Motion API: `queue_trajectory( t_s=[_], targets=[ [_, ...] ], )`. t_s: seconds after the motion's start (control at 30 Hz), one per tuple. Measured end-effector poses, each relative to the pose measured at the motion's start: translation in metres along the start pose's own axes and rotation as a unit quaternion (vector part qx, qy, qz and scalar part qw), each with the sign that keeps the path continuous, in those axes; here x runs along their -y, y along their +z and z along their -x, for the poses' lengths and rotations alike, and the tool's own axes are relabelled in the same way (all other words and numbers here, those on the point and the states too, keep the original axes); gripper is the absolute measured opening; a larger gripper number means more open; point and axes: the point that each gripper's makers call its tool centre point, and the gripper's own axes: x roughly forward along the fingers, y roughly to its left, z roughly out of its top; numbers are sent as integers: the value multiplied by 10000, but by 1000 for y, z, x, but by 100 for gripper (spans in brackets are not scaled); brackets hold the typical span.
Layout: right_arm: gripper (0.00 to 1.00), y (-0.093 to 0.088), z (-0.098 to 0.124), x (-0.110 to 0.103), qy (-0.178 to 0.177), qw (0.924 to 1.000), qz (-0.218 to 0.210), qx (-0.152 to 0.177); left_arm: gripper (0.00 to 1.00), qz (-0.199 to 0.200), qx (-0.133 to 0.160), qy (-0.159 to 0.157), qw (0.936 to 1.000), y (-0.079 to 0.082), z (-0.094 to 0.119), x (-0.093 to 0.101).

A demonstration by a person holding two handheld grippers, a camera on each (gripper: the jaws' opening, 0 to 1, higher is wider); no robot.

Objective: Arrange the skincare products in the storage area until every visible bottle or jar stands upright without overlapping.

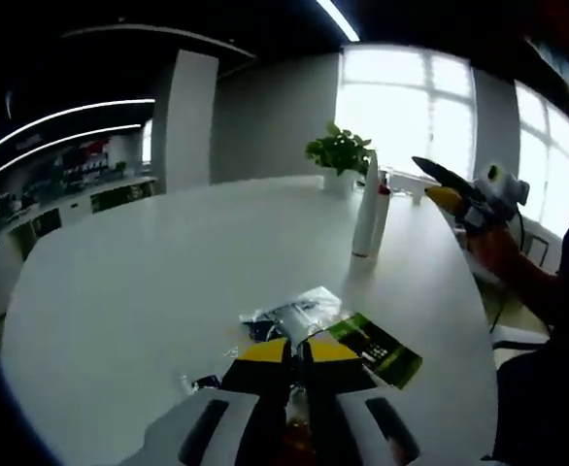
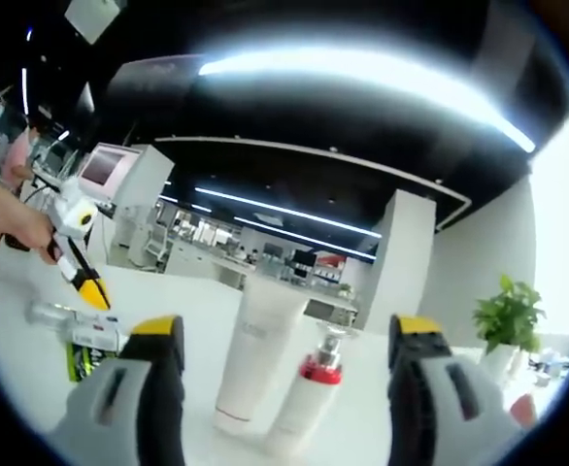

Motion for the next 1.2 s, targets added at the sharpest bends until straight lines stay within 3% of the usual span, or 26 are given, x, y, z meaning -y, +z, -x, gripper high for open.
queue_trajectory(
  t_s=[0.33, 0.47, 0.67, 0.77, 1.2],
  targets=[
    [86, -1, -3, 0, 50, 9999, -107, 29, 0, -206, -263, 12, 9994, -4, -9, 3],
    [85, 3, -4, -1, 76, 9999, -100, 89, 0, -495, -636, 93, 9967, -11, -15, 3],
    [83, 8, -3, 1, 113, 9995, -260, 155, 0, -1084, -1220, 182, 9864, -22, -19, 9],
    [83, 9, -4, 2, 113, 9995, -235, 169, 0, -1149, -1388, 145, 9835, -27, -20, 11],
    [82, 5, -5, -2, 179, 9995, -234, 115, 1, -1125, -1603, -117, 9806, -37, -23, 27]
  ],
)
